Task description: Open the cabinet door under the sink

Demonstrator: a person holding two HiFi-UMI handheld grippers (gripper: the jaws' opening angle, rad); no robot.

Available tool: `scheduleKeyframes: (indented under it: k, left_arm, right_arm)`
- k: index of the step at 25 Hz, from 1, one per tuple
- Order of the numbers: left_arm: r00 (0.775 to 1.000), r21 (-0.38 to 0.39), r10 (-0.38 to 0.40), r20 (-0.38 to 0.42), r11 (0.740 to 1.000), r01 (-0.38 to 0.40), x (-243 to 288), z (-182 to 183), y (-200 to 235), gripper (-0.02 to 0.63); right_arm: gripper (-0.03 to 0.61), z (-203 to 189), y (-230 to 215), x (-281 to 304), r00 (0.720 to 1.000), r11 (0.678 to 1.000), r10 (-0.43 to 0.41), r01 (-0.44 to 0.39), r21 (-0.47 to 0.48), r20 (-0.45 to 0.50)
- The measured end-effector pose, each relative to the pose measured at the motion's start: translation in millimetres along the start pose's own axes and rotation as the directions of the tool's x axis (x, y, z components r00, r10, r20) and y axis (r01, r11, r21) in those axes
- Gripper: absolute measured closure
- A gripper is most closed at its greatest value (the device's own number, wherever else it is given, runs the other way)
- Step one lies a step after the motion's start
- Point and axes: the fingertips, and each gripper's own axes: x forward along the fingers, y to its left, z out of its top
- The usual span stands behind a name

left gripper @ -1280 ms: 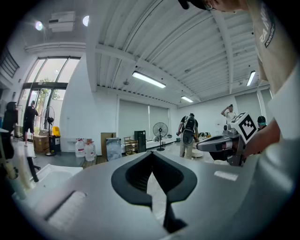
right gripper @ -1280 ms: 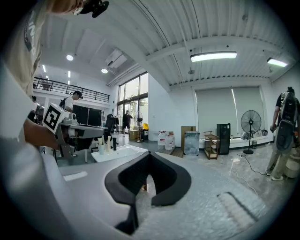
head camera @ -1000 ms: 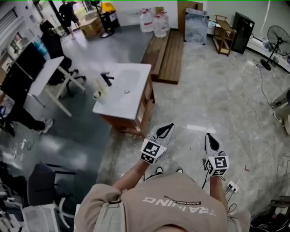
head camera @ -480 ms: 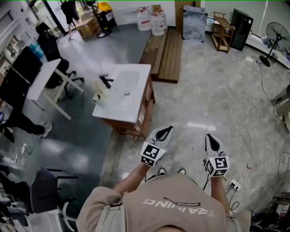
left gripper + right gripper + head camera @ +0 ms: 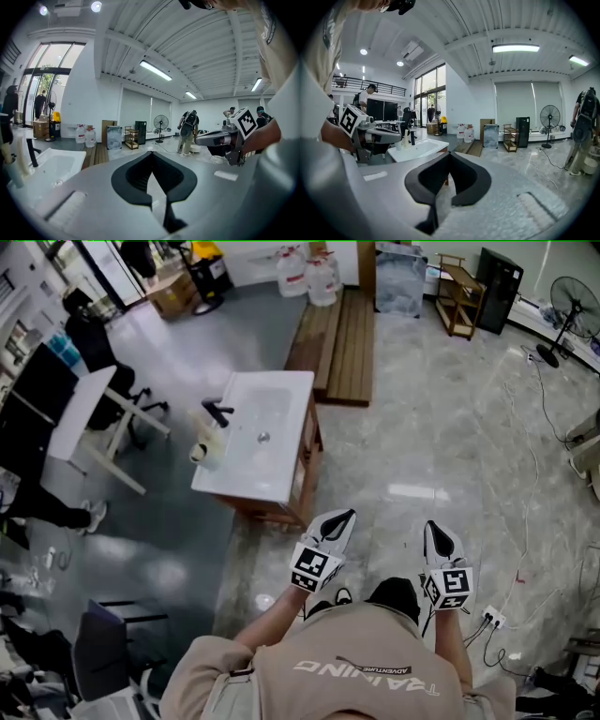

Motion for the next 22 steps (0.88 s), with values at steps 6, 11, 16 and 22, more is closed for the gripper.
scheduleKeyframes:
  k: [6, 11, 16, 22]
  left_arm:
    - [1.0, 0.0, -0.011, -0.016, 1.0, 0.011, 25.1, -0.7, 14.6, 0.595]
    - [1.0, 0.012, 0.008, -0.022, 1.0, -0.008, 71.4, 13.0, 32.2, 0.595]
    - [0.999, 0.053, 0.003, -0.049, 0.999, 0.0, 125.3, 27.2, 38.2, 0.595]
    - [0.996, 0.053, 0.045, -0.071, 0.998, -0.042, 189.9, 42.3, 49.1, 0.595]
  right_arm:
    - [0.578, 2.8, -12.5, 26.4, 1.0, 1.0, 0.001, -0.001, -0.007, -0.007]
    - [0.578, 8.8, -43.9, 64.2, 1.0, 1.0, 0.017, -0.017, -0.024, 0.001]
    - [0.578, 19.1, -93.3, 100.7, 1.0, 0.997, 0.021, -0.02, -0.078, 0.009]
    - [0.578, 25.3, -149.2, 144.5, 0.997, 0.994, 0.082, -0.082, -0.071, -0.002]
